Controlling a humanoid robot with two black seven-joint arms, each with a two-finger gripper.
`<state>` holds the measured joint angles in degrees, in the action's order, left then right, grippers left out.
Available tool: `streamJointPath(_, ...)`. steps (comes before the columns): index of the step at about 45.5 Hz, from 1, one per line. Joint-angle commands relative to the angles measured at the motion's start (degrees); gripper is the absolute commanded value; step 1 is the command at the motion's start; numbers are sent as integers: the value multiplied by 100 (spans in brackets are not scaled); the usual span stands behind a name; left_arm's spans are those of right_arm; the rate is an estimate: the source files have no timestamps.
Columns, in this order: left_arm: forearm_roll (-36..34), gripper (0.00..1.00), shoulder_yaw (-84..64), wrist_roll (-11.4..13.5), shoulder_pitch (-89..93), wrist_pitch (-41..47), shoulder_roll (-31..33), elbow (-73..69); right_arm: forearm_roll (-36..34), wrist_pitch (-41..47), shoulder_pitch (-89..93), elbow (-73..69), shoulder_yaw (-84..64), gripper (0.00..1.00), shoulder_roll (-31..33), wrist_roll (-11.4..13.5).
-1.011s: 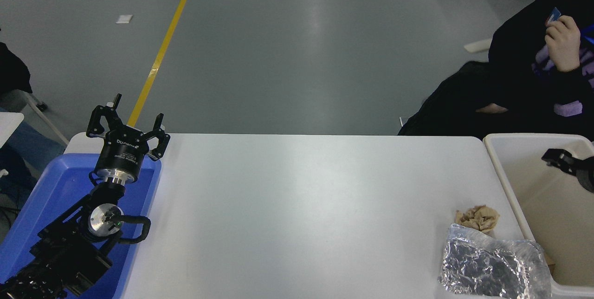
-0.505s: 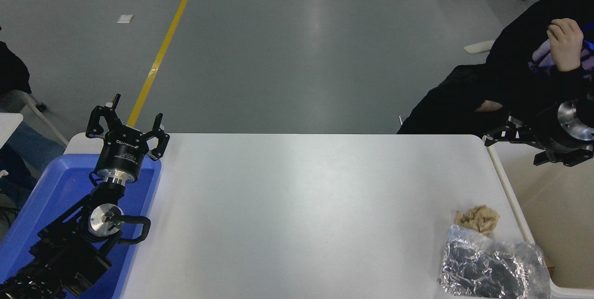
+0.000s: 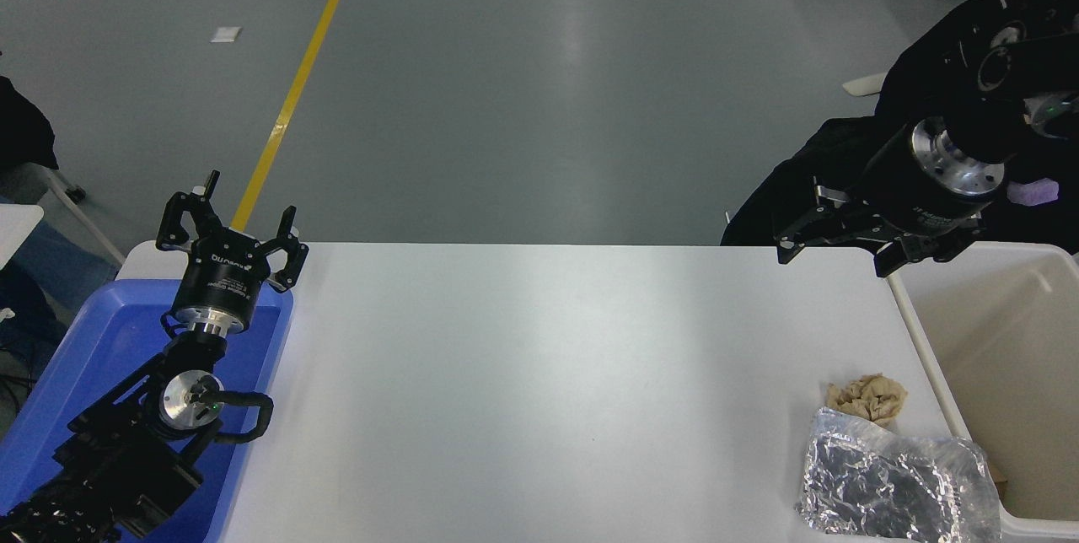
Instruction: Pick up paper cup place in dustbin
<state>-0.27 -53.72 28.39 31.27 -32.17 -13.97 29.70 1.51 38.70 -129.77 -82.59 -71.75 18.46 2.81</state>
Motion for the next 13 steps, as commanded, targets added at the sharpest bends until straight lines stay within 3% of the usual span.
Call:
streamJointPath(1, -8, 98, 11, 0, 2, 0, 0, 1, -19, 77, -110, -3, 3, 100, -88, 0)
streamJointPath(13, -8, 98, 11, 0, 2, -9, 0, 1, 7, 68, -189, -3, -23, 100, -159, 0)
